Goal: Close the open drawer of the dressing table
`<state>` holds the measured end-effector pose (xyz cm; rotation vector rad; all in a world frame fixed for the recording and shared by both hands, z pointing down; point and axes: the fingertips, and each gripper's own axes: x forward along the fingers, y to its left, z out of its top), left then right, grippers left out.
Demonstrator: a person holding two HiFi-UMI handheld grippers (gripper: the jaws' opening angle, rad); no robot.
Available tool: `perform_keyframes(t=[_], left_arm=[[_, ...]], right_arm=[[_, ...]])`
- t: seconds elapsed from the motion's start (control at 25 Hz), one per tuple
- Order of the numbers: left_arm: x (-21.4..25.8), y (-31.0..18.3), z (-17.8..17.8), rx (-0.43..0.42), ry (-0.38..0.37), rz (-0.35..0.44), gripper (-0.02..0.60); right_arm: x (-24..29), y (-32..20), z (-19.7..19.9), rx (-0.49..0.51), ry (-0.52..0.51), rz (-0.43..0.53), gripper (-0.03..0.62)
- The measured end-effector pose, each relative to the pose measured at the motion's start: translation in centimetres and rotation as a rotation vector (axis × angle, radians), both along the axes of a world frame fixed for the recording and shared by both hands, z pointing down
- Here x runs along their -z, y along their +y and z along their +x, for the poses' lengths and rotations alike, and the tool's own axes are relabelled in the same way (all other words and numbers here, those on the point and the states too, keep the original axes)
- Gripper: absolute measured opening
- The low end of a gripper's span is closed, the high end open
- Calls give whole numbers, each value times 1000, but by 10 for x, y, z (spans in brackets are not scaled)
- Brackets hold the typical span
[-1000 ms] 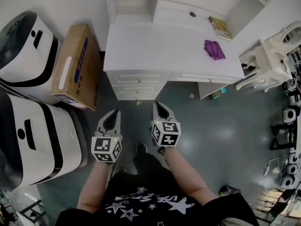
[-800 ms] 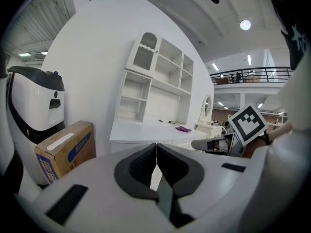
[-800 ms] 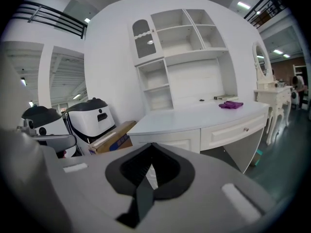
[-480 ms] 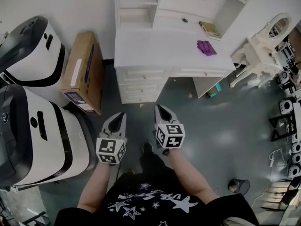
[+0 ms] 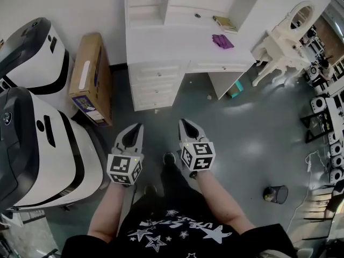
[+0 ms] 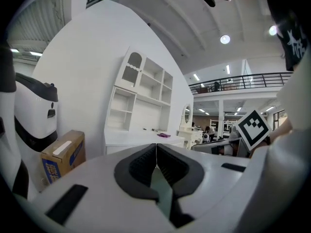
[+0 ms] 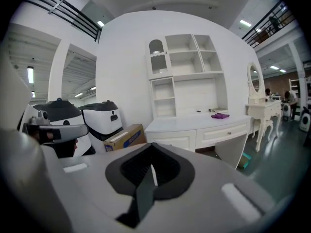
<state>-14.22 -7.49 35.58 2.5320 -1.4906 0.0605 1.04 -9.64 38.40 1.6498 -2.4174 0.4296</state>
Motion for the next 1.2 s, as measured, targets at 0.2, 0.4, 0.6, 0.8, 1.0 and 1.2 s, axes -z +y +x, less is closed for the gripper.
perform_keyframes(t=[0.2,0.4,0.6,0.8,1.0,1.2], left_arm=[[-8,17,3,-2,-21,-19,9],[-8,37,15,-2,-35,-20,9],[-4,53,36,44,-45,-7,9],[0,80,57,101,-50,-7,9],[11,111,91,117,-44,9,9],[28,139,117,130,-39,37,9]], right_arm=[[-3,26,12,-31,0,-1,3],[1,38,14,12,4,16,3],[7,46,24,66,-33,29,3],[16,70,40,143,-44,43,3],[22,101,66,182,-52,48,3],[30,129,85,205,-49,57,3]])
